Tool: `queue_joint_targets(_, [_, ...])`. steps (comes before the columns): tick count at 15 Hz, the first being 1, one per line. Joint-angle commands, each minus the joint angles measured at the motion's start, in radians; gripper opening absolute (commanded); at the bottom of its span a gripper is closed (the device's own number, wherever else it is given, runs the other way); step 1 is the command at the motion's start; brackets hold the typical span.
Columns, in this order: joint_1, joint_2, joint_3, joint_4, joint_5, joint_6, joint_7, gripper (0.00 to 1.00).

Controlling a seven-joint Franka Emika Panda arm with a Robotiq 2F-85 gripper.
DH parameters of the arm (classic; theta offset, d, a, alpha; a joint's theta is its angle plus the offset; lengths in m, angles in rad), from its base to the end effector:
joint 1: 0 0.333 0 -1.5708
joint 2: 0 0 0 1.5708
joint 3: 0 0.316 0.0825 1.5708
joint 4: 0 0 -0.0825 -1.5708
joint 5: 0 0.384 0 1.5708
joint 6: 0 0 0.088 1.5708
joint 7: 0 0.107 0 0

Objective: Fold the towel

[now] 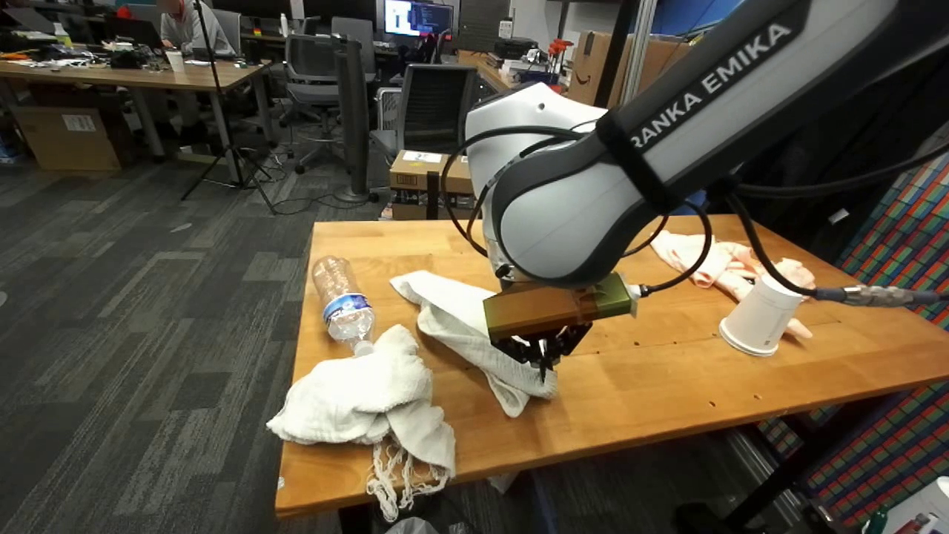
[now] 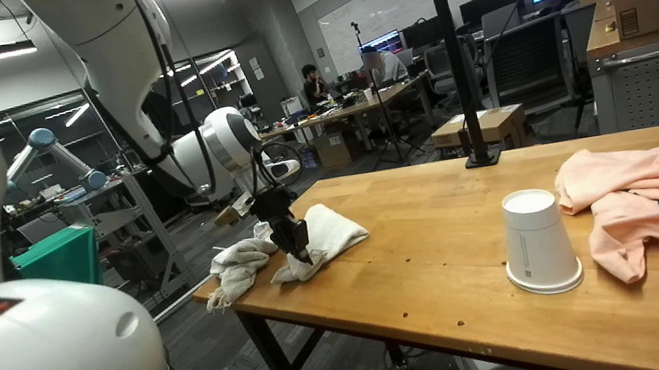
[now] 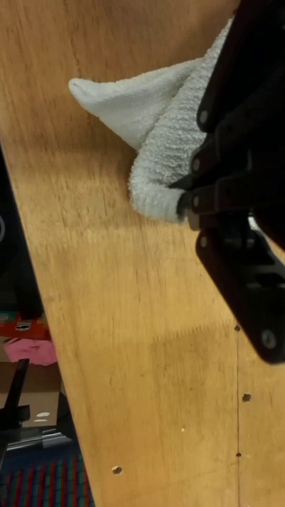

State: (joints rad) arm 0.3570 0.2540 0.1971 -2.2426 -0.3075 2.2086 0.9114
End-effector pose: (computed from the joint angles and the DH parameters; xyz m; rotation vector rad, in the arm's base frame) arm 0.4396 0.2620 0.2363 2.8218 -0.1950 -0.1302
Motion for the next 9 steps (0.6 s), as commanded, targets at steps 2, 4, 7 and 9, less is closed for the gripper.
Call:
queue_joint_targets(2, [0.021, 0.029, -0.007, 0.037, -0.023, -0.003, 0.023, 0.01])
queue_joint_targets(4, [0.025, 0.023, -0.007, 0.035, -0.014, -0.004, 0.03, 0.28])
queue_joint_targets(7, [0.024, -0.009, -0.006, 0.013, -0.01, 0.004, 0.033, 0.42])
queue_joint_targets(9, [0.016, -0.058, -0.008, -0.018, -0.006, 0.01, 0.038, 0.58])
